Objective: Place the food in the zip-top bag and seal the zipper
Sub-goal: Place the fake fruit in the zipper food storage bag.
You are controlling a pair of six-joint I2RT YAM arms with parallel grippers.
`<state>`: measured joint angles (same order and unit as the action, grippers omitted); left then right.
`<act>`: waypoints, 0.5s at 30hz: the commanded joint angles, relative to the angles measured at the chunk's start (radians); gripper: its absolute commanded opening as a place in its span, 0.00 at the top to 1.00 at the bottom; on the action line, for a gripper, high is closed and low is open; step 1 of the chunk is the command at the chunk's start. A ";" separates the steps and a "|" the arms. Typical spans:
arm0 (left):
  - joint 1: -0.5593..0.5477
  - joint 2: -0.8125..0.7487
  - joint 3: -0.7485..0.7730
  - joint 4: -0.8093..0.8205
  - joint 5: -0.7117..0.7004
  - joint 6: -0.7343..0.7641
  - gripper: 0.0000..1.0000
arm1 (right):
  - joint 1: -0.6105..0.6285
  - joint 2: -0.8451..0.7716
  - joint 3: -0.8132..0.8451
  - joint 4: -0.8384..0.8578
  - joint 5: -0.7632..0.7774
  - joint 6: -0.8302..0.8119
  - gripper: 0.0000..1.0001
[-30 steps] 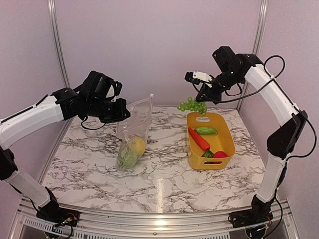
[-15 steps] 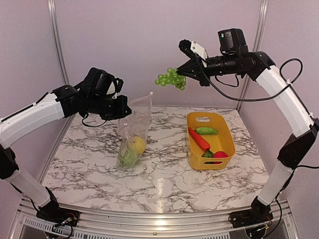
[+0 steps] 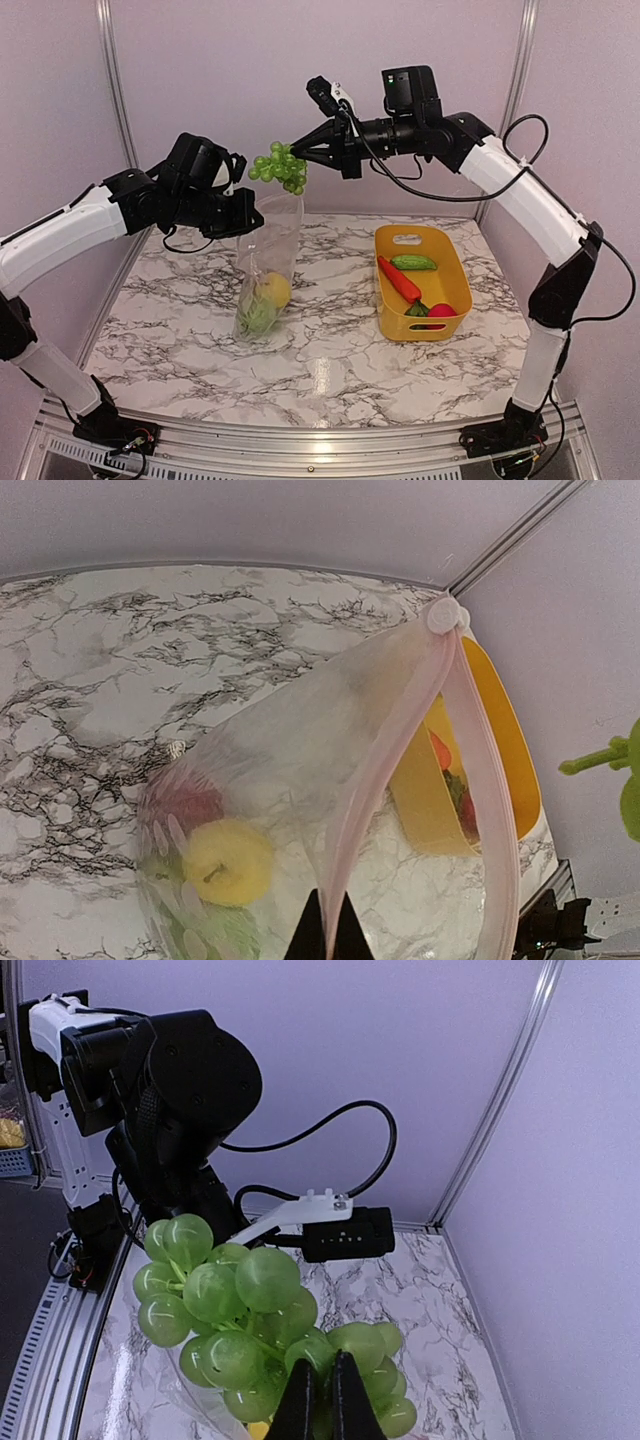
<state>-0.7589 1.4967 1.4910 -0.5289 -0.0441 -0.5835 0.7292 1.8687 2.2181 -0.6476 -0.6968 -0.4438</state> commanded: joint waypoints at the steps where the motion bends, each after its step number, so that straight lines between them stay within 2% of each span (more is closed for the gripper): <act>1: 0.006 -0.049 -0.015 0.005 -0.010 -0.007 1.00 | 0.002 0.040 0.017 0.082 -0.115 0.159 1.00; 7: 0.006 -0.067 -0.035 0.013 -0.013 -0.013 1.00 | 0.001 0.082 -0.019 0.094 -0.156 0.200 1.00; 15: 0.006 -0.074 -0.041 0.014 -0.021 -0.012 1.00 | 0.001 0.111 -0.075 0.063 -0.164 0.172 1.00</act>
<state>-0.7589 1.4555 1.4628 -0.5278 -0.0532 -0.5949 0.7292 1.9629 2.1567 -0.5842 -0.8436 -0.2775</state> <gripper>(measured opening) 0.012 0.021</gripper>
